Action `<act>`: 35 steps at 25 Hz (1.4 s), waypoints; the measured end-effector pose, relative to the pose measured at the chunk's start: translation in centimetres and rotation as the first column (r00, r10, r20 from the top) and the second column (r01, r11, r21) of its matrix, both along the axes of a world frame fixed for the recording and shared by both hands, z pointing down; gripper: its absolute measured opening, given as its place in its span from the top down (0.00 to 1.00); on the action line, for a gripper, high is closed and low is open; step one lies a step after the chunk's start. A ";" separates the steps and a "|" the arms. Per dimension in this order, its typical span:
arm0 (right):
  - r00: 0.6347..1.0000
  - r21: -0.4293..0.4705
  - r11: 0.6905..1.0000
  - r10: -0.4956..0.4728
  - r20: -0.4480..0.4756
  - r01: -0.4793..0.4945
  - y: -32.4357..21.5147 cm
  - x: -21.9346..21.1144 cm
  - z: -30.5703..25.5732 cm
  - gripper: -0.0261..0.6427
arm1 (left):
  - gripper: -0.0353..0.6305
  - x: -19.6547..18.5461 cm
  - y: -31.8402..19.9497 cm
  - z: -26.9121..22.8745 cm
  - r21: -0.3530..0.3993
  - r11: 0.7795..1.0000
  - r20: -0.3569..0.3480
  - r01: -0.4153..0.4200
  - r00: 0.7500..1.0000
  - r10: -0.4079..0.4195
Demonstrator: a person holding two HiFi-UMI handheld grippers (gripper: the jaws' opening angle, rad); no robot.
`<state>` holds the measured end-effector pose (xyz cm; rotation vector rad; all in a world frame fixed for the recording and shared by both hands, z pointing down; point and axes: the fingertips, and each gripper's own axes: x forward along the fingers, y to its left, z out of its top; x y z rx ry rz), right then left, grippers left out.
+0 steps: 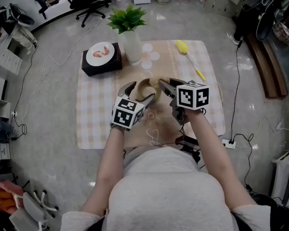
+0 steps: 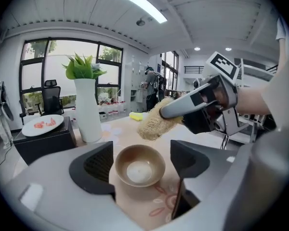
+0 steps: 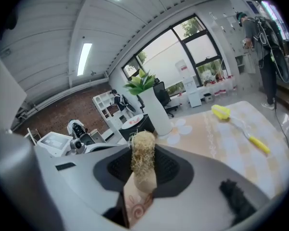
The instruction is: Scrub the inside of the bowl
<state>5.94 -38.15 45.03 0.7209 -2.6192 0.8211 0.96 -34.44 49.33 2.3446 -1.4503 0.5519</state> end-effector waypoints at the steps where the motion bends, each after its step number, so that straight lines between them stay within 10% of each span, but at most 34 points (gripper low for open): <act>1: 1.000 0.009 1.000 0.003 0.016 -0.003 0.1 0.1 -0.4 0.81 | 0.41 0.0 0.0 -0.5 0.017 1.000 -0.002 0.023 1.000 -0.023; 11: 0.991 0.109 0.993 -0.048 0.129 0.033 1.6 0.3 -2.7 0.81 | 0.94 -0.9 1.3 -4.6 0.204 0.952 -0.013 0.230 0.973 -0.232; 24: 0.987 0.303 0.948 0.052 0.155 -0.097 2.5 0.6 -6.5 0.81 | 0.94 -0.3 0.7 -8.4 0.317 0.931 0.024 0.182 0.980 -0.200; 35: 0.989 0.511 0.847 0.109 0.104 -0.147 4.5 0.1 -9.2 0.81 | 0.94 -1.1 1.7 -12.2 0.391 0.899 -0.024 0.199 0.978 -0.206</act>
